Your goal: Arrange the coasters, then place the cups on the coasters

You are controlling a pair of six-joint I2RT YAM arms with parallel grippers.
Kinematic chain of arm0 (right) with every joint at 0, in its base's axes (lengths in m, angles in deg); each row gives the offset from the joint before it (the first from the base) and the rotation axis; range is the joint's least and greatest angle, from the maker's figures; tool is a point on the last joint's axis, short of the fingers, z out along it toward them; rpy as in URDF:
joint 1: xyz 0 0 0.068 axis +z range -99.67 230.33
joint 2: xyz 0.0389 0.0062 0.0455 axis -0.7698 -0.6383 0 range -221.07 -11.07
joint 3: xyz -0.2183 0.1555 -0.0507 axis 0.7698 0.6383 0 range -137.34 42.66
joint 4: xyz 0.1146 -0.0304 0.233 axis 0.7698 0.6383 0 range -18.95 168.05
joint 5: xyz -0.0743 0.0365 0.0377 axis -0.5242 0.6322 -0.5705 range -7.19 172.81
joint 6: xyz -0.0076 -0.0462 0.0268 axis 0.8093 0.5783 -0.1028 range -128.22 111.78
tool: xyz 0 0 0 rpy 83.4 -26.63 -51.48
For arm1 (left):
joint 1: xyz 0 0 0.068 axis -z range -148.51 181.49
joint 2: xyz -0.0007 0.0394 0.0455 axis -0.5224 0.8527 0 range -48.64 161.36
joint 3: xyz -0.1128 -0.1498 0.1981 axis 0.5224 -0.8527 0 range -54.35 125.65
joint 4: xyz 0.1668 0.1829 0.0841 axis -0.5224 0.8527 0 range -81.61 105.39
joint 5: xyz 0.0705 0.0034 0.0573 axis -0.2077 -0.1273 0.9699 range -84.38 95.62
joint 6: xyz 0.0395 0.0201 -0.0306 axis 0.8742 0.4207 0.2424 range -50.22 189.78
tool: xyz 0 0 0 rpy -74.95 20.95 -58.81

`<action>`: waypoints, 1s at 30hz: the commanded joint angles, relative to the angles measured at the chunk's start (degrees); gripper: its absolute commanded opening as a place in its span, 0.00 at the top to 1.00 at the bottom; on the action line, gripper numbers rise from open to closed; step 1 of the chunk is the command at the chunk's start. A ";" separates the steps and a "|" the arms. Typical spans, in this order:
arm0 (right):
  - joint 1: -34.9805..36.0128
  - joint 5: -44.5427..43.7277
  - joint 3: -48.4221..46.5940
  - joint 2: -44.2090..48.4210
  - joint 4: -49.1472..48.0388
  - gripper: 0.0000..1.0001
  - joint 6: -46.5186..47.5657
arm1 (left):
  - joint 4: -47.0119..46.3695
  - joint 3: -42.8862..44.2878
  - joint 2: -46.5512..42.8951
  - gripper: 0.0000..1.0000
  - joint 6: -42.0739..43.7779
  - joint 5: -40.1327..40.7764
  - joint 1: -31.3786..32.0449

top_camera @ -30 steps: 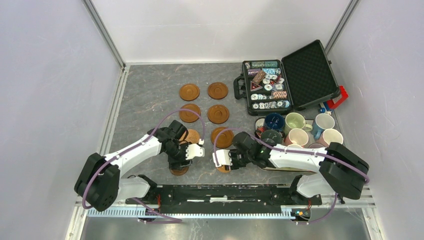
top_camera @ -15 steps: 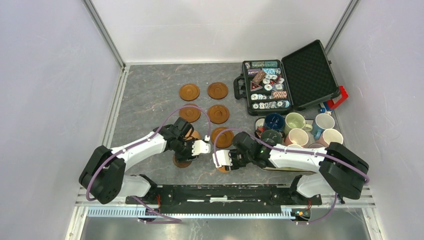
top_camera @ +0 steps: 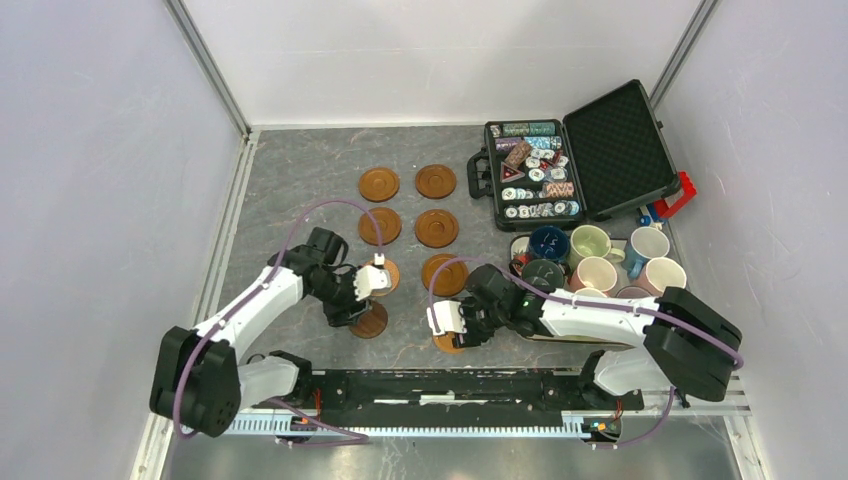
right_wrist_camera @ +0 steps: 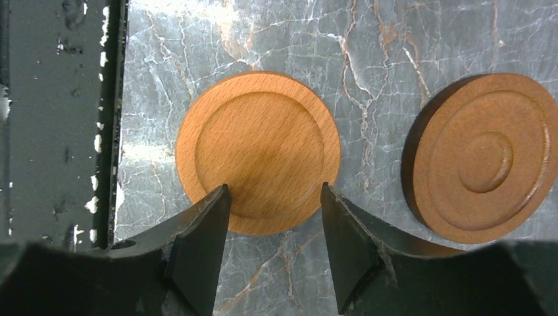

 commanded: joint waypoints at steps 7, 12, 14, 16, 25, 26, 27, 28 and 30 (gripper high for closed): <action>-1.30 2.11 0.48 2.48 6.14 0.36 -2.25 | -3.31 -0.04 6.87 0.37 7.08 -0.09 -7.19; -1.91 1.46 1.48 1.92 5.48 0.38 -2.29 | -3.01 -0.73 7.45 0.39 8.71 -1.49 -4.29; -1.94 0.13 1.36 0.67 4.74 0.41 -2.62 | -2.99 -1.64 6.79 0.40 9.31 -0.61 -1.75; -1.92 -0.92 0.86 -1.04 3.84 0.45 -3.13 | -3.33 -2.25 6.15 0.41 9.18 -0.13 0.26; -1.79 -2.65 -1.42 -6.10 -0.91 0.52 -7.01 | -5.47 -3.82 4.36 0.44 5.88 1.52 5.99; -1.82 -2.82 -1.71 -6.74 -1.21 0.52 -7.33 | -5.96 -3.97 4.08 0.44 5.36 1.57 6.46; -1.84 -3.01 -2.11 -7.36 -1.48 0.53 -7.56 | -6.46 -4.05 4.05 0.44 4.47 1.75 7.03; -1.84 -3.21 -2.46 -7.80 -1.57 0.53 -7.70 | -6.84 -3.93 4.13 0.44 3.79 2.03 7.45; -1.83 -3.35 -2.78 -8.60 -2.34 0.53 -7.94 | -7.34 -3.86 4.44 0.45 2.73 2.39 7.94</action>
